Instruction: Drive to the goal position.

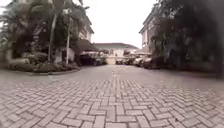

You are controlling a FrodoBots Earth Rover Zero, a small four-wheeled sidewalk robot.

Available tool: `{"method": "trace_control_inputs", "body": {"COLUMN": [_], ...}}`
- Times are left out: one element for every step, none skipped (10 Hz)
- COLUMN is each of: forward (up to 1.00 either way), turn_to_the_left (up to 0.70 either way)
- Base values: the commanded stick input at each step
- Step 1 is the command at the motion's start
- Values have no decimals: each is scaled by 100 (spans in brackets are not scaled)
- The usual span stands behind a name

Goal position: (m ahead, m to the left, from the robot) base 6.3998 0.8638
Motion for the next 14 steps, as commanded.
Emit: {"method": "trace_control_inputs", "body": {"forward": [70,70,70,70,70,70,70,70,70,70,70,70,70,70], "turn_to_the_left": [0,0,0,0,0,0,0,0,0,0,0,0,0,0]}}
